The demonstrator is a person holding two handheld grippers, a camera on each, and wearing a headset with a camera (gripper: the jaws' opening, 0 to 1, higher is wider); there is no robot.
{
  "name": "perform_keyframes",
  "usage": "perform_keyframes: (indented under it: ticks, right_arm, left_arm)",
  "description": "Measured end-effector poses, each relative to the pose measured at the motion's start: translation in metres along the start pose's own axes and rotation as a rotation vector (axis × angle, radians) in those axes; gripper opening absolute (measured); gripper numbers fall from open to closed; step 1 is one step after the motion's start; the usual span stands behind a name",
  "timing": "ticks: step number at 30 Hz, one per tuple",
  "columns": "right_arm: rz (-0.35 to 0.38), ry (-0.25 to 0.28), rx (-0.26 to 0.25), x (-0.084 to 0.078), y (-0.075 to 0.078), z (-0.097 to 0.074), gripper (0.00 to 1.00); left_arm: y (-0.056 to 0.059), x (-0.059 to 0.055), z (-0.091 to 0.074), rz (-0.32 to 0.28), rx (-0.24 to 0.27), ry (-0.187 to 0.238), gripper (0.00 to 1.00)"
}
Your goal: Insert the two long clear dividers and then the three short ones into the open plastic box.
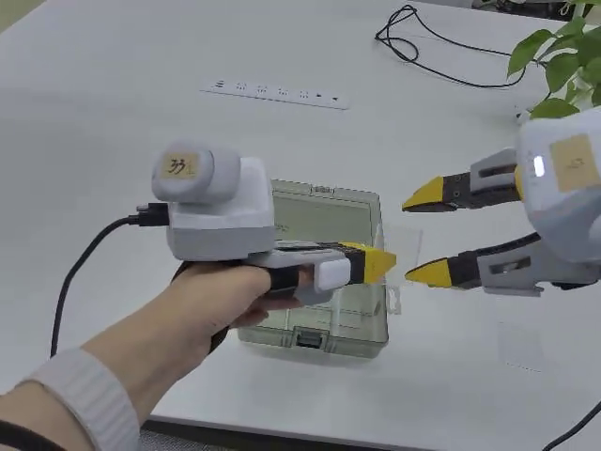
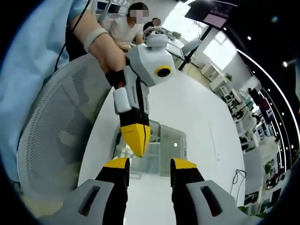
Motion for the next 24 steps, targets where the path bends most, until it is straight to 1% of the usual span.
perform_keyframes:
  ticks: [2,3,4,5,6,7,8,9,10,11,12,13,14,15,16,17,18,19,20,21,22,24]
  right_arm:
    - [0.033,0.008,0.007,-0.003,0.005,-0.002,0.36]
    - [0.046,0.016,0.015,-0.004,0.007,-0.003,0.35]
    - [0.071,0.023,0.027,-0.003,0.007,-0.004,0.35]
    - [0.101,0.032,0.042,-0.003,0.008,-0.005,0.34]
    - [0.116,0.038,0.058,-0.001,0.008,-0.006,0.33]
    - [0.143,0.044,0.068,0.0,0.009,-0.006,0.32]
    - [0.139,0.05,0.072,-0.002,0.012,-0.007,0.31]
    - [0.152,0.056,0.089,-0.002,0.013,-0.007,0.3]
    - [0.195,0.058,0.106,0.0,0.012,-0.007,0.29]
    - [0.189,0.066,0.119,0.0,0.013,-0.007,0.28]
    - [0.207,0.061,0.145,0.002,0.012,-0.007,0.27]
    - [0.211,0.059,0.146,0.002,0.012,-0.007,0.26]
    - [0.208,0.058,0.17,0.003,0.012,-0.006,0.26]
    - [0.217,0.052,0.18,0.004,0.011,-0.005,0.25]
    - [0.213,0.045,0.184,0.004,0.012,-0.003,0.24]
    - [0.212,0.039,0.208,0.003,0.012,-0.002,0.23]
    - [0.227,0.036,0.219,0.004,0.012,-0.001,0.22]
    - [0.226,0.034,0.234,0.005,0.011,-0.001,0.21]
    - [0.235,0.029,0.262,0.006,0.01,0.0,0.2]
    - [0.245,0.024,0.272,0.006,0.009,0.001,0.19]
    - [0.236,0.022,0.287,0.007,0.009,0.001,0.17]
    - [0.245,0.011,0.302,0.009,0.008,0.003,0.15]
  left_arm:
    - [0.0,0.0,-0.002,0.051,-0.012,0.001,0.0]
    - [0.0,0.0,-0.003,0.054,-0.015,-0.002,0.0]
    - [0.0,0.0,-0.004,0.088,-0.028,0.001,0.0]
    - [0.0,0.0,-0.004,0.1,-0.025,-0.002,0.0]
    - [0.0,-0.001,-0.005,0.137,-0.033,-0.021,0.0]
    - [0.0,-0.002,-0.006,0.161,-0.041,-0.021,0.0]
    - [0.001,-0.002,-0.007,0.162,-0.043,-0.025,0.0]
    - [0.0,-0.003,-0.008,0.189,-0.051,-0.032,0.0]
    - [0.0,-0.003,-0.009,0.216,-0.056,-0.033,0.0]
    - [0.0,-0.004,-0.01,0.221,-0.058,-0.041,0.0]
    - [0.0,-0.004,-0.011,0.262,-0.073,-0.04,0.0]
    - [0.0,-0.004,-0.013,0.257,-0.076,-0.042,0.0]
    - [0.001,-0.005,-0.013,0.279,-0.088,-0.046,0.0]
    - [0.001,-0.004,-0.014,0.31,-0.099,-0.049,0.0]
    - [0.001,-0.005,-0.014,0.314,-0.093,-0.06,0.0]
    - [0.002,-0.005,-0.014,0.338,-0.106,-0.068,0.0]
    - [0.004,-0.005,-0.015,0.354,-0.115,-0.066,0.0]
    - [0.004,-0.005,-0.015,0.359,-0.117,-0.072,0.0]
    - [0.005,-0.006,-0.015,0.399,-0.133,-0.085,0.0]
    - [0.004,-0.006,-0.015,0.404,-0.128,-0.089,0.0]
    - [0.005,-0.007,-0.015,0.417,-0.135,-0.097,0.0]
    - [0.006,-0.007,-0.015,0.436,-0.142,-0.096,0.0]
Point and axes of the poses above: the centre of the closed fingertips' face, and the gripper's own axes: z roughly forward along the fingers, y roughly to its right, x roughly out of its top, the point moved 10 cm from there along -z, roughly backward along the fingers, and after that the axes turned 2 degrees about z, right-handed, at the moved point
